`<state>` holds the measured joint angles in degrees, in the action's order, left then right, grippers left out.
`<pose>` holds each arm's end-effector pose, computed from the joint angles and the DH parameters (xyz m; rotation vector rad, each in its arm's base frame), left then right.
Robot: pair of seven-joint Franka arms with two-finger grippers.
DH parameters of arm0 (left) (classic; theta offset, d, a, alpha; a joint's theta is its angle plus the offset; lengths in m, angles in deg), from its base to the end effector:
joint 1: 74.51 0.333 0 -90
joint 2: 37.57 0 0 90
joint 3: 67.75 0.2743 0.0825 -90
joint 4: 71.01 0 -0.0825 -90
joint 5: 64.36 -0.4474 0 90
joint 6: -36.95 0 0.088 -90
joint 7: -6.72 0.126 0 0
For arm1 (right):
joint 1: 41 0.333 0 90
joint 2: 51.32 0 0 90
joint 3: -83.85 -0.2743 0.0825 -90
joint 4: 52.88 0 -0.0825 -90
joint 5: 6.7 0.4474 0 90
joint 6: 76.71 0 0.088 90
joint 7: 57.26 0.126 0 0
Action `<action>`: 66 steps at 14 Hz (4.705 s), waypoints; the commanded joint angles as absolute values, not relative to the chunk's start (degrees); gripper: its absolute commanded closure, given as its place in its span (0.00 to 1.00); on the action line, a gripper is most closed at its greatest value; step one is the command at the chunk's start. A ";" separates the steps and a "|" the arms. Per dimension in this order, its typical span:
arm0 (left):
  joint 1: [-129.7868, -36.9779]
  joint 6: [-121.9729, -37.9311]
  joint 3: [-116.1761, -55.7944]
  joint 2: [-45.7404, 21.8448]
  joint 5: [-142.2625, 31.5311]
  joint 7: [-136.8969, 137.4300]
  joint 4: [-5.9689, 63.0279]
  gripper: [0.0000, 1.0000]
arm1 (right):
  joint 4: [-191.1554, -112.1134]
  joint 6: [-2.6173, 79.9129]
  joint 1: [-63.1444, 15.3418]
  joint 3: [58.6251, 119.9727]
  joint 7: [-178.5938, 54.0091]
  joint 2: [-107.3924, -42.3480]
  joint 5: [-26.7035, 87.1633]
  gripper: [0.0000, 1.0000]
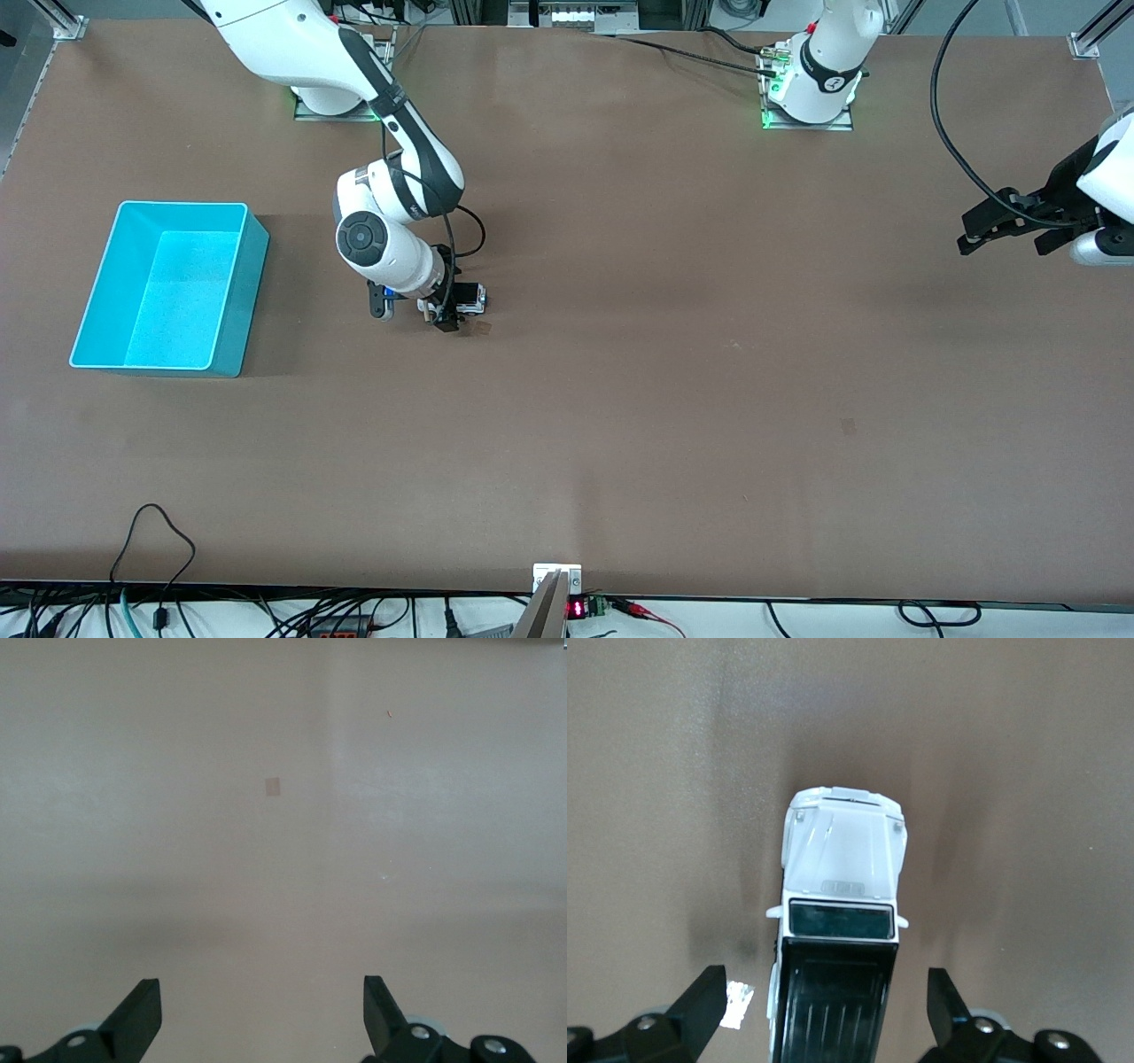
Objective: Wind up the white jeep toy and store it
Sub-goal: 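Lower the right gripper over the jeep and grasp it, then lift the jeep with the right gripper and carry it over the tray, then lower the held jeep into the cyan tray with the right gripper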
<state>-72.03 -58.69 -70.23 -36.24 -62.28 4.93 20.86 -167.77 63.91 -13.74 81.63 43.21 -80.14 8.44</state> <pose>0.6334 -0.0040 0.5407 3.1026 0.0529 0.0652 0.5351 0.3079 0.0917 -2.3186 2.0597 0.2904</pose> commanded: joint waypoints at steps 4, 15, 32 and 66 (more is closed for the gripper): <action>-71.34 -59.47 -70.38 -37.66 -61.98 5.57 22.42 0.00 | -167.22 65.85 -13.31 81.65 44.34 -81.46 8.50 0.00; -70.99 -59.47 -70.38 -37.57 -61.98 5.57 22.42 0.00 | -167.13 65.67 -13.40 81.57 41.00 -81.82 7.97 0.95; -71.34 -59.29 -70.65 -37.92 -61.98 5.66 22.42 0.00 | -164.94 35.90 -27.97 88.95 -4.48 -60.57 6.05 0.97; -70.91 -61.14 -71.70 -39.24 -61.81 5.49 24.71 0.00 | -165.02 46.77 -56.91 85.96 -70.97 -74.25 -12.77 0.94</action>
<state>-71.40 -60.59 -71.57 -37.22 -62.27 4.93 22.55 -165.29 46.07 -55.35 87.29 -69.94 -73.35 -11.73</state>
